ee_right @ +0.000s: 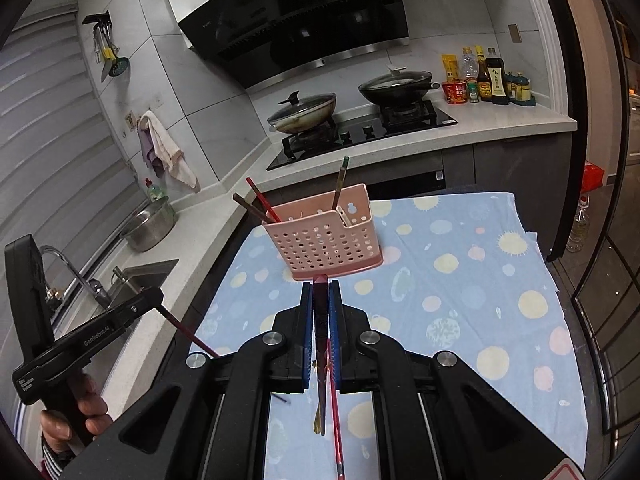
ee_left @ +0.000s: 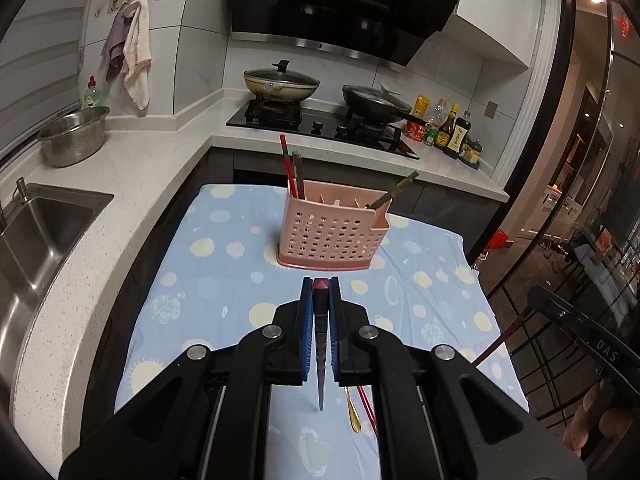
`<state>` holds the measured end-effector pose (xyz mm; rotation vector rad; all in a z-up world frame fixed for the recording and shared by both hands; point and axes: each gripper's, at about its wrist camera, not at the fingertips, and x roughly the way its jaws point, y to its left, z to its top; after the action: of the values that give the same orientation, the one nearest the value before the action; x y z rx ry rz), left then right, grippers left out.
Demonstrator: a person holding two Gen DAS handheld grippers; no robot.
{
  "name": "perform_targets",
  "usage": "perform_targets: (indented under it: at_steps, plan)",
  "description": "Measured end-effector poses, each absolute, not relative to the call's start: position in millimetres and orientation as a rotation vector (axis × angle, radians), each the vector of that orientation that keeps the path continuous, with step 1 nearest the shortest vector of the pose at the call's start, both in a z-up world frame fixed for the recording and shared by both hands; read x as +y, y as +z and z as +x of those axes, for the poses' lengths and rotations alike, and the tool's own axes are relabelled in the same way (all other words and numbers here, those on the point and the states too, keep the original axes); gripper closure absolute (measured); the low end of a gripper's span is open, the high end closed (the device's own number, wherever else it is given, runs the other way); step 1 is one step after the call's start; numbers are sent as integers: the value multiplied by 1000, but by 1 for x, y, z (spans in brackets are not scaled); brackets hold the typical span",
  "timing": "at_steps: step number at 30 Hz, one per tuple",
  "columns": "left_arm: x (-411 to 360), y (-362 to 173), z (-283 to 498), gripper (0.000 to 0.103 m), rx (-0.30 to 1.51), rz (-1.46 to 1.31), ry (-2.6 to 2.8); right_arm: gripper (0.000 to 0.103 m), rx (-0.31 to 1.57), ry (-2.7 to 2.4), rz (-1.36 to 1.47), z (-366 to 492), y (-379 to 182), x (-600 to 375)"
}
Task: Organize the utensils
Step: 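Lift both chopsticks and carry them above the pink holder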
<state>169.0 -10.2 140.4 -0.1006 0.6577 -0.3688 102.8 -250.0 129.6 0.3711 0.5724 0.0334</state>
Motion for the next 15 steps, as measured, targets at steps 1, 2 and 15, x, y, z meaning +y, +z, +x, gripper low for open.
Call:
perform_targets:
  at_steps: [1, 2, 15]
  plan:
    - [-11, 146, 173, 96, 647, -101, -370, 96, 567, 36, 372, 106, 132, -251]
    - [-12, 149, 176, 96, 638, -100, -373, 96, 557, 38, 371, 110, 136, -252]
    - [-34, 228, 236, 96, 468, -103, -398, 96, 444, 71, 355, 182, 192, -261]
